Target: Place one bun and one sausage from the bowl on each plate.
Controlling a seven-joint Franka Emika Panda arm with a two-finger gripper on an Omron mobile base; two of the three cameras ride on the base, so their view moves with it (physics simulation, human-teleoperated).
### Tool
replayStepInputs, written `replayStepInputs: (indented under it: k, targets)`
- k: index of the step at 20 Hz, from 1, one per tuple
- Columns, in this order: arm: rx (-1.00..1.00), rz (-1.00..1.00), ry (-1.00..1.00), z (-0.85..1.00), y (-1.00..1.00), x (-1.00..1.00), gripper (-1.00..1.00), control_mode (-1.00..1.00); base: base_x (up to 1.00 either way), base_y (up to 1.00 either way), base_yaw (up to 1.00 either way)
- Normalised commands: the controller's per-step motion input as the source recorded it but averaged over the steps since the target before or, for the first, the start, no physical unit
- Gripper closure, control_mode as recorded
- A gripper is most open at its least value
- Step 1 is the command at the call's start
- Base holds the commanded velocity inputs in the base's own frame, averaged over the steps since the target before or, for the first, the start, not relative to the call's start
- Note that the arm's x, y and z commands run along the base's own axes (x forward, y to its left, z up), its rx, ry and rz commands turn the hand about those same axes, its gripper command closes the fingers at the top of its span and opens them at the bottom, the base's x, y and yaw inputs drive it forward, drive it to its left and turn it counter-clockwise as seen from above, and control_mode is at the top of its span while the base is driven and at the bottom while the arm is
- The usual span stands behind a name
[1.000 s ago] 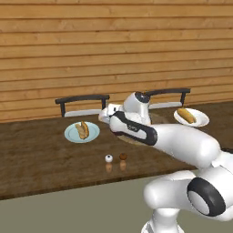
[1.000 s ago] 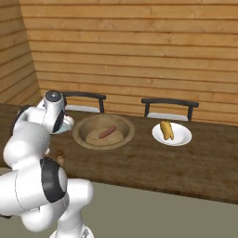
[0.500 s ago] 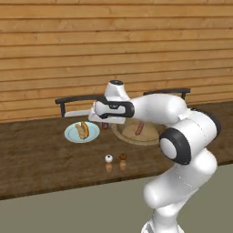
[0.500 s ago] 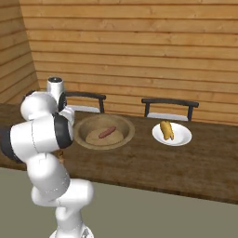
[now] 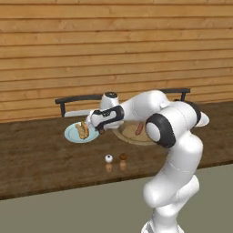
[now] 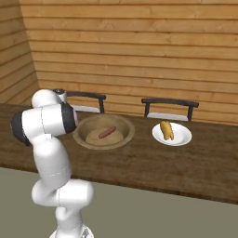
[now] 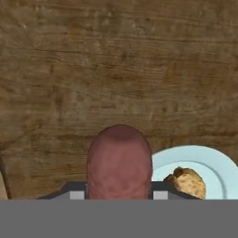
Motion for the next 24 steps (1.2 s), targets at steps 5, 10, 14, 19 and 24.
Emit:
replayStepInputs:
  k: [5,10,14,19,24]
  targets:
    - [0.00,0.06,0.01,-0.05,0.51,0.52,1.00,-1.00,0.00,0.00,0.00]
    - [0.00,0.06,0.00,-0.31,0.03,0.33,1.00,-1.00,0.00,0.00,0.00]
    - [0.00,0.03,-0.04,-0.35,0.06,0.00,-1.00,-1.00,0.00,0.00,0.00]
    - [0.05,0.00,-0.14,0.03,0.04,0.00,-1.00,-1.00,0.00,0.00,0.00]
    - [0.13,0.00,-0.10,0.39,0.00,0.00,-1.00,-1.00,0.00,0.00,0.00]
